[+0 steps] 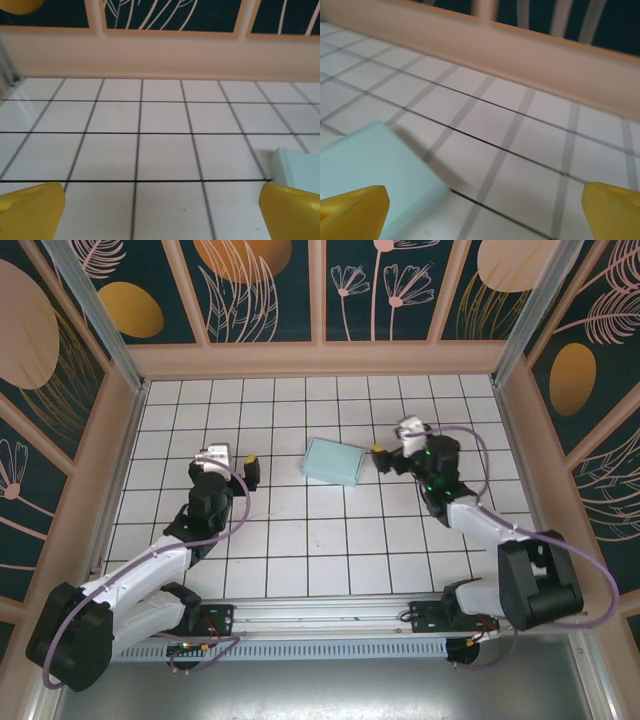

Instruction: Fold the paper box

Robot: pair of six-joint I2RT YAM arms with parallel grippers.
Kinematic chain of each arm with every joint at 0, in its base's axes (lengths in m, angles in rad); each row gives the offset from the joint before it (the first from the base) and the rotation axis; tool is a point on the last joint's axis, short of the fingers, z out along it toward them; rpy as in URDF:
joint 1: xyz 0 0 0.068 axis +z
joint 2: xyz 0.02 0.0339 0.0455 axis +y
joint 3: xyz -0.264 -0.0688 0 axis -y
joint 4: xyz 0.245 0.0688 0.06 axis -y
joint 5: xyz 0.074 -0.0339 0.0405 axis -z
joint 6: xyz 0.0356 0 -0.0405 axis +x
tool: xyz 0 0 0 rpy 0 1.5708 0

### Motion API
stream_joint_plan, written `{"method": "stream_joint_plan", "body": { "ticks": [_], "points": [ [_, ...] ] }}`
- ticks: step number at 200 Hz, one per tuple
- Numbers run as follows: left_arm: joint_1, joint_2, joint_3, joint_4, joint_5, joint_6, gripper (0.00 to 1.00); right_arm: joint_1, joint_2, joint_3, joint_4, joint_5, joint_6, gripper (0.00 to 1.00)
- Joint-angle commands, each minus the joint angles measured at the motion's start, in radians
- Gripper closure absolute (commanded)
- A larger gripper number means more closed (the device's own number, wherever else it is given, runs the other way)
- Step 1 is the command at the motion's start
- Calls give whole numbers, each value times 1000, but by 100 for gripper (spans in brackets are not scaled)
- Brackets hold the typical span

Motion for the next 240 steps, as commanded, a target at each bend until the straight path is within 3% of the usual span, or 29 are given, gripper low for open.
{"method": "stream_joint_plan", "body": {
  "ticks": [1,28,60,101,141,155,167,179,189,240],
  "points": [
    [24,-1,-71,214,-79,198,1,-83,-92,-90,122,167,194,1],
    [105,43,-125,296,-88,168,1,-206,-143,-214,203,219,248,1],
    [211,162,-194,499,-55,111,1,-248,-69,-295,348,315,277,1],
    [296,315,-178,687,13,162,1,-291,71,-359,616,299,339,1],
    [384,452,-107,718,106,128,1,-302,206,-381,793,191,302,1],
    [447,463,-91,695,211,78,1,-301,278,-370,846,162,290,1],
    [490,476,-118,736,301,57,1,-298,267,-334,755,160,281,1],
    [498,515,-153,858,317,57,1,-289,271,-314,727,161,274,1],
    [498,492,-134,775,314,61,1,-282,276,-312,730,171,268,1],
    [498,497,-142,800,313,64,1,-274,276,-307,721,179,262,1]
  ]
}}
